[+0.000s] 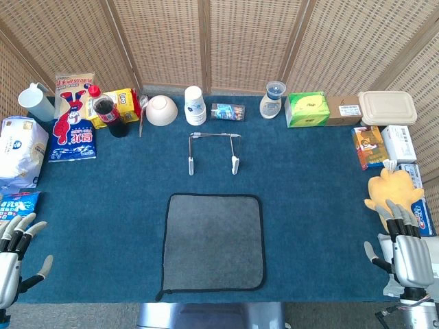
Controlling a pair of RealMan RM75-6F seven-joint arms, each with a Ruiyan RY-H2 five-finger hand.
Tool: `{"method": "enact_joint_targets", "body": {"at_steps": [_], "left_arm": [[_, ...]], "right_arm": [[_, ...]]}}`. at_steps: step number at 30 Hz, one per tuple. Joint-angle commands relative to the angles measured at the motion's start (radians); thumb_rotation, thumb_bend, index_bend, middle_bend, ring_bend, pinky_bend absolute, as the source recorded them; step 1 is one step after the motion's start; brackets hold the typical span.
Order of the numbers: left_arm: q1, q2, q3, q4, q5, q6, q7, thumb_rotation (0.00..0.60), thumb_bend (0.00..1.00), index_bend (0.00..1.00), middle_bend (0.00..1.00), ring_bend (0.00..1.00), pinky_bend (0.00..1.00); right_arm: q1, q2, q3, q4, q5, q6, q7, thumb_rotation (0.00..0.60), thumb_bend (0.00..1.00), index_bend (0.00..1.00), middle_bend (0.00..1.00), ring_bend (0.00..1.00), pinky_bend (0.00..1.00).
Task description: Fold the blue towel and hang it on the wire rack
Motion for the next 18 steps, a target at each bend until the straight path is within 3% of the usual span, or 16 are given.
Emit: {"method": "enact_joint_targets", "body": {"at_steps": [1,18], "left_arm": [[-0.002,-0.001,0.0,0.002,-0.004,-0.007,0.0,0.6,0.11,0.2,0.13,0.02,0.0],[-0.061,0.031,-0.006,0.014,0.006,-0.096,-0.019,0.6,0.11,0.2,0.13,0.02,0.0]], "right_arm": [[0.001,-0.002,0.0,0.0,0.003,-0.004,-0.003,0.6,0.33,0.15,0.07,0.0,0.0],[-0.012,0.0,-0.007,-0.02,0.007,0.007,-0.03,0.6,0.33,0.15,0.07,0.0,0.0]]}}
